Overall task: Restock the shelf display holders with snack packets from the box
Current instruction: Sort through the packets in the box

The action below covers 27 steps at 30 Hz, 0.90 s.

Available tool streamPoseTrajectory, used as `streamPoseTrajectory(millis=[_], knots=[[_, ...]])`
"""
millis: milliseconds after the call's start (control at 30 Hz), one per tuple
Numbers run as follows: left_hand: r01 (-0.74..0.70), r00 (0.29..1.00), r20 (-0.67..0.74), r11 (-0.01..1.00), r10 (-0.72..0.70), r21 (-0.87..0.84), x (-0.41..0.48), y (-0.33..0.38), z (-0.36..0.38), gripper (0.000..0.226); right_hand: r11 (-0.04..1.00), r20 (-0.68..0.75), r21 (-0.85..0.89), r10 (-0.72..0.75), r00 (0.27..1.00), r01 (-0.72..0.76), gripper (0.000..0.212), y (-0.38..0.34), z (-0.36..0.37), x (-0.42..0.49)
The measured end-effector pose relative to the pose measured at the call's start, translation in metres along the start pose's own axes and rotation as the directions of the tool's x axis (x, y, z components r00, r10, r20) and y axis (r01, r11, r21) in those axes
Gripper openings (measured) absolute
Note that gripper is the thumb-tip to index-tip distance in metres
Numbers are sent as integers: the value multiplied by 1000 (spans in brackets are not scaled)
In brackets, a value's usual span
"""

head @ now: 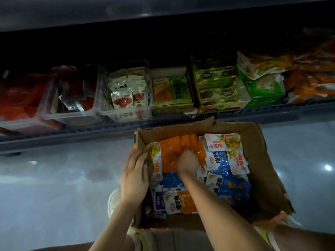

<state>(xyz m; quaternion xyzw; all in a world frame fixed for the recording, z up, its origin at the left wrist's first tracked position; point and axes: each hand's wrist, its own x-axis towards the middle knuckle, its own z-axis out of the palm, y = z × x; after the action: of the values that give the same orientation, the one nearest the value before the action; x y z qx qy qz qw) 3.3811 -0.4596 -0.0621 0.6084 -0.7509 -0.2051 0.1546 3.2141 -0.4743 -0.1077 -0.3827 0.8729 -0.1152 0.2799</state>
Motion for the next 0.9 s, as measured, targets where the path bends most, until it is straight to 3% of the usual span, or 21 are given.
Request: streamPoseTrajectory(millis=[100,267,400,533,600,733,767,833,900], knots=[[2,996,-87,996,-10,-88,3,-1,-12,35,998,-64,-63,3,998,-7,18,-6,6,5],[12,981,-192,990,-39,-137,6,-4,-30,28,993,-178,-68,-109,978,98,21,10,0,3],[61,974,-205,986,-93,-158,6,1,-38,24,960,-202,280,35,979,23,22,20,-17,-3],[100,980,-147,974,-131,-204,5,10,-40,24,758,-27,642,172,985,-115,15,44,-59,-8],[79,993,-70,974,-96,-210,6,22,-41,22,704,62,699,119,991,-129,15,56,-92,-12],[73,985,174,956,-23,-285,13,57,-42,37,719,344,658,-25,939,-222,17,63,-150,-22],[144,953,302,921,-31,-361,17,66,-45,42,746,389,626,-46,920,-228,18,61,-159,-25],[338,809,588,823,-6,-457,21,79,-47,41,787,422,583,-81,903,-202,18,58,-166,-28],[341,712,697,825,87,-451,18,85,-44,30,787,412,592,-109,904,-175,20,54,-166,-32]])
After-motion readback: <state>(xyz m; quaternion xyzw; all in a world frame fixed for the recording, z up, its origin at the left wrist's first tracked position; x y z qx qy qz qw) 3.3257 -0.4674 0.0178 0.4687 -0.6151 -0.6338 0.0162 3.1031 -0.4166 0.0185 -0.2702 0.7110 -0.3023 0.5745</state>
